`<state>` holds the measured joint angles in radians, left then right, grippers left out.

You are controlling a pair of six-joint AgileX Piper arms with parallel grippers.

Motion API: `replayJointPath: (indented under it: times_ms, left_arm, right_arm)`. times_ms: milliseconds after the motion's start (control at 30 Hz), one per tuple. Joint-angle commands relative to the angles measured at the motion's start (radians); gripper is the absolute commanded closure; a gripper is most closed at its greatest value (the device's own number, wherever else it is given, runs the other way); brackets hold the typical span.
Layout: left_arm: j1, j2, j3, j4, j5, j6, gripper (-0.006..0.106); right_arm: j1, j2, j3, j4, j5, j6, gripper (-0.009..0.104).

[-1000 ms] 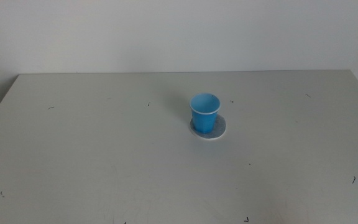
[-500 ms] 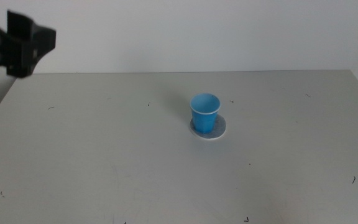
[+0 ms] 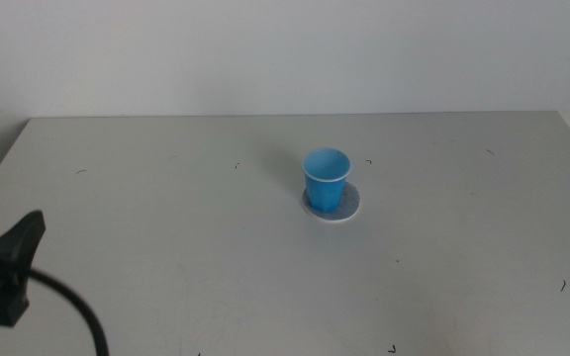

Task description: Place an empty cup on a cup mat.

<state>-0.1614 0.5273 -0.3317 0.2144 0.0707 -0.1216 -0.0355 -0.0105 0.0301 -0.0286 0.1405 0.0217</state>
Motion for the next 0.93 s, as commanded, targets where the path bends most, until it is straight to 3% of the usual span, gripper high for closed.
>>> replayJointPath:
  times_ms: [0, 333, 633, 900]
  left_arm:
    - [0.021, -0.072, 0.078, 0.001, -0.174, -0.013, -0.004]
    - [0.103, -0.366, 0.362, -0.019, -0.19, -0.069, -0.004]
    - [0.147, -0.549, 0.356, -0.02, 0.02, -0.064, -0.004]
    - [0.161, -0.554, 0.356, -0.02, 0.027, -0.064, -0.004]
  right_arm:
    - [0.0, -0.026, -0.008, -0.014, -0.075, -0.005, 0.001]
    - [0.0, -0.026, -0.008, -0.014, -0.075, -0.005, 0.001]
    - [0.0, -0.026, -0.008, -0.014, -0.075, -0.005, 0.001]
    - [0.0, -0.026, -0.008, -0.014, -0.075, -0.005, 0.001]
